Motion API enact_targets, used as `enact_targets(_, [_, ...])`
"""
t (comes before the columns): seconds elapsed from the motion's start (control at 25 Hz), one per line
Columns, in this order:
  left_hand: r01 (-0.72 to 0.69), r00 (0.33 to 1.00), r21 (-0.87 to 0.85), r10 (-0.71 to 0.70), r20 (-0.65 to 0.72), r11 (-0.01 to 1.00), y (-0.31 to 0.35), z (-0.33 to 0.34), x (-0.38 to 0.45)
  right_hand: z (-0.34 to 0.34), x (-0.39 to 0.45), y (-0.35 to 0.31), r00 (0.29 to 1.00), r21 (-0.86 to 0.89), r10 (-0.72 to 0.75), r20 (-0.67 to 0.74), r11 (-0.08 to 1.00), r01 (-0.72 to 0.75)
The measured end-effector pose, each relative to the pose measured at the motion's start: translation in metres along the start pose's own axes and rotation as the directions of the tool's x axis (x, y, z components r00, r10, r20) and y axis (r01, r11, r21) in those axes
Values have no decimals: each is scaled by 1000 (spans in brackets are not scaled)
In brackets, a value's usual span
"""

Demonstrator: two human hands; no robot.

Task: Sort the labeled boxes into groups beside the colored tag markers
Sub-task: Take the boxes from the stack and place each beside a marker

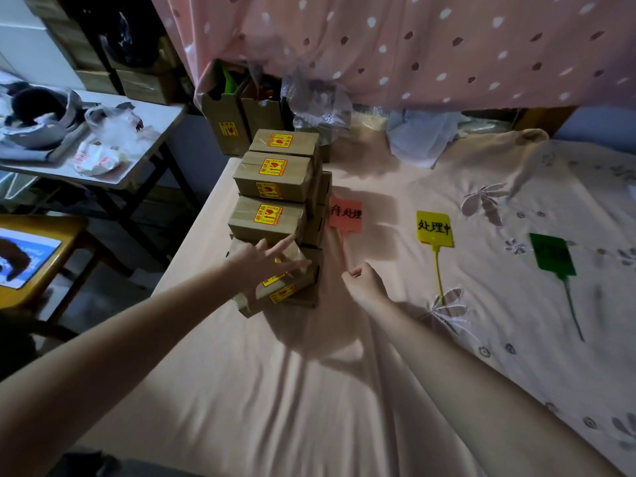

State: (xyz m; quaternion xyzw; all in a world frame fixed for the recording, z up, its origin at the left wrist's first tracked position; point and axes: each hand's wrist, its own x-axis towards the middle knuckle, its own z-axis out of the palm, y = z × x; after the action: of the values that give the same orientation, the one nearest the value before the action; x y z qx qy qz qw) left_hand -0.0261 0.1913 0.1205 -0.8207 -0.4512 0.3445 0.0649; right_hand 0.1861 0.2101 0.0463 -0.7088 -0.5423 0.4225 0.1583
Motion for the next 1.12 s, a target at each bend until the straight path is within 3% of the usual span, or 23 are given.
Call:
enact_targets(0.2, [22, 999, -241, -11, 49, 970, 3, 6, 3, 7, 5, -13, 1000, 39, 7, 9, 999, -8])
enact_targets(0.32, [56, 998, -524, -38, 44, 850, 4, 16, 2, 7, 8, -20, 1000, 51, 17, 13, 999, -18])
enact_targets(0.36, [58, 998, -672, -49, 33, 738, 3, 19, 0, 7, 9, -21, 1000, 58, 20, 14, 998, -21])
enact_targets(0.4, [47, 998, -831, -59, 17, 554, 3, 21, -2, 6, 11, -23, 1000, 68, 20, 12, 997, -21])
enact_targets(0.48, [-26, 998, -999, -52, -28, 38, -1, 30, -12, 5, 14, -29, 1000, 84, -2, -12, 996, 3])
enact_targets(0.52, [-60, 997, -981, -54, -51, -184, -3, 35, -19, 5, 15, -34, 999, 72, -36, -33, 997, 39])
enact_targets(0.6, [-138, 989, -840, -112, -92, -525, -2, 50, -33, 4, 18, -52, 987, 1, -146, -61, 989, 146])
enact_targets(0.68, [-230, 972, -577, -213, -97, -784, 7, 69, -39, 6, 22, -74, 959, -91, -281, -43, 957, 277])
enact_targets(0.72, [-267, 963, -447, -252, -93, -854, 12, 79, -40, 10, 26, -85, 934, -139, -358, -24, 926, 351])
enact_targets(0.8, [-315, 949, -276, -297, -106, -908, 21, 94, -40, 20, 32, -104, 867, -282, -497, 35, 827, 486])
enact_targets(0.92, [-340, 935, -164, -315, -160, -926, 25, 102, -37, 35, 40, -119, 780, -566, -588, 216, 576, 590])
enact_targets(1.0, [-337, 939, -156, -319, -129, -929, 24, 102, -36, 40, 40, -118, 759, -657, -575, 304, 451, 605])
enact_targets(1.12, [-330, 944, -211, -319, -86, -920, 22, 99, -34, 42, 35, -116, 747, -728, -592, 301, 364, 581])
